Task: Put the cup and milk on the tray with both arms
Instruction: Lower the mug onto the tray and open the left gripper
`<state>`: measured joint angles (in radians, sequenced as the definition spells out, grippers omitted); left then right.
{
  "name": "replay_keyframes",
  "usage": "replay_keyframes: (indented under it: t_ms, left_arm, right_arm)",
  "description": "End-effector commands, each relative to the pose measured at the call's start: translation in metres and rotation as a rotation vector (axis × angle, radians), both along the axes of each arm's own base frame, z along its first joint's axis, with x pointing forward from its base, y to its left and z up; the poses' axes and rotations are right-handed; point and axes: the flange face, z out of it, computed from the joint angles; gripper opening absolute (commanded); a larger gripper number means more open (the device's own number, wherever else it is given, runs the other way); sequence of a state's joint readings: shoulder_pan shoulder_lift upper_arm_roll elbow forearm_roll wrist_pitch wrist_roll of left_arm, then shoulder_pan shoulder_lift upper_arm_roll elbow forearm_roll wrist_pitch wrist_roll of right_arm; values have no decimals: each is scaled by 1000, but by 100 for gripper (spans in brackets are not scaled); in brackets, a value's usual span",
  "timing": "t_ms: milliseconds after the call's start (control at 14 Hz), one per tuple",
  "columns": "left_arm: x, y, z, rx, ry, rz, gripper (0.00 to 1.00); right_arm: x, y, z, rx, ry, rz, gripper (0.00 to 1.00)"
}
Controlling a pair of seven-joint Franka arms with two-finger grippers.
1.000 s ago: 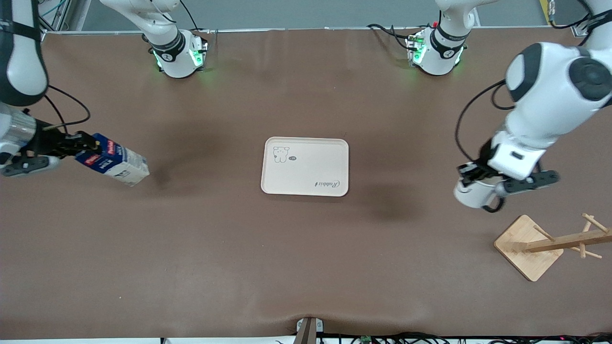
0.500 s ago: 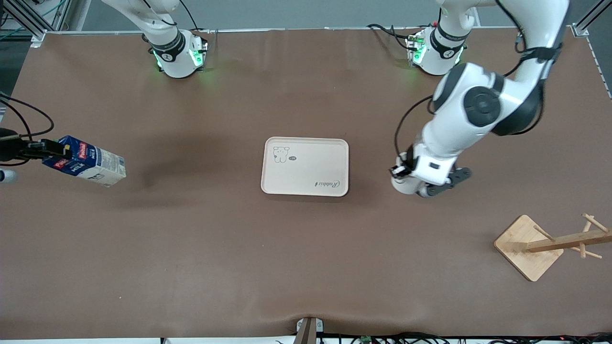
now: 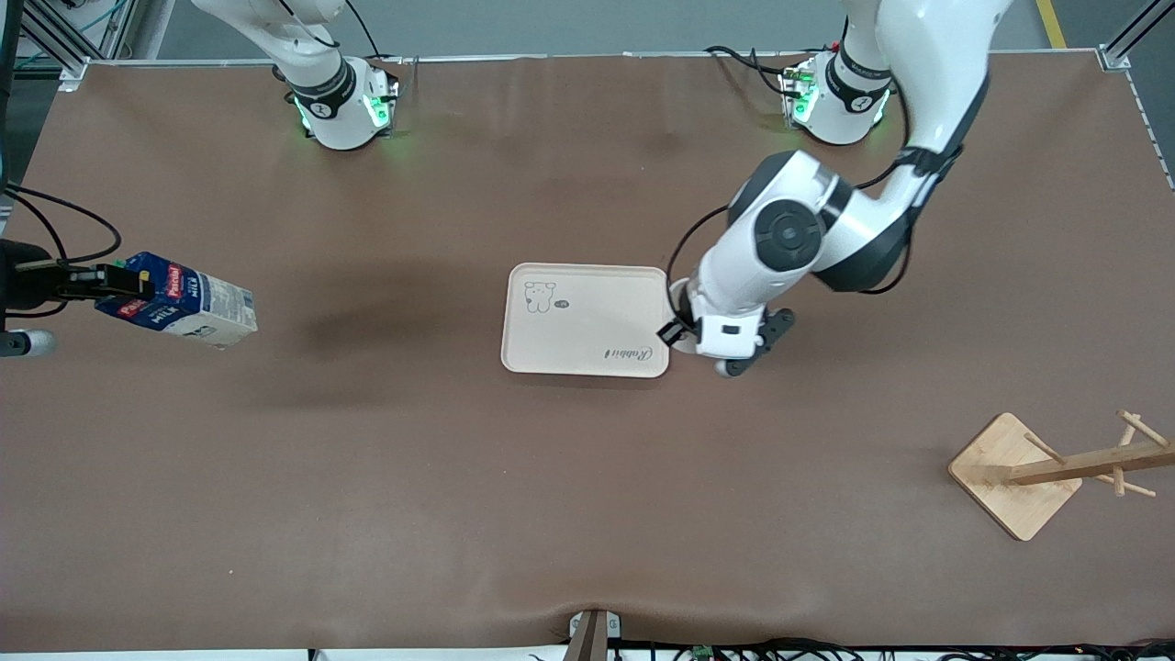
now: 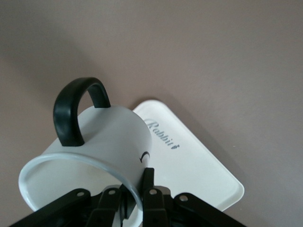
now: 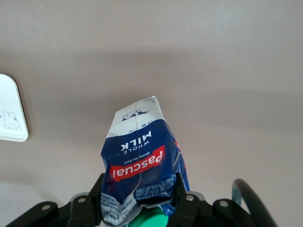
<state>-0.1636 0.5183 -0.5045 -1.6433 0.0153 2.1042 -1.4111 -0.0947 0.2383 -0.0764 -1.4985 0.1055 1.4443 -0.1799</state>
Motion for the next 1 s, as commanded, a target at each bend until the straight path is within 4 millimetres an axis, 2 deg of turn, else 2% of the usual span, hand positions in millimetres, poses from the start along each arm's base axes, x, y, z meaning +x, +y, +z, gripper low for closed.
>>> replay_keyframes:
  t_ms: [0,214,286,357,571,714,929]
  left_arm:
    - [0,-16,-25,-10,76,100,0]
    - [-13,-37,-54,-10,132,208,0]
    - [-23,-52,-59,-22,126,227,0]
    - [-28,-56,-68,-29,123,253,0]
    - [-35,-56,-85,-25,128,257,0]
    - [-36,-49,-92,-13,140,267,0]
    - [-31,-41,-95,-7,137,274,0]
  right_arm:
    - [9,48,12,-65,15,-83,0]
    - [7,95,3,-60,52,-46,0]
    - [6,115,2,-50,55,-18,0]
    - [5,136,3,-24,58,2,0]
    - [-1,179,4,-15,71,-17,0]
    - [-6,204,4,-31,87,-25,0]
    - [-18,253,6,-52,99,-51,0]
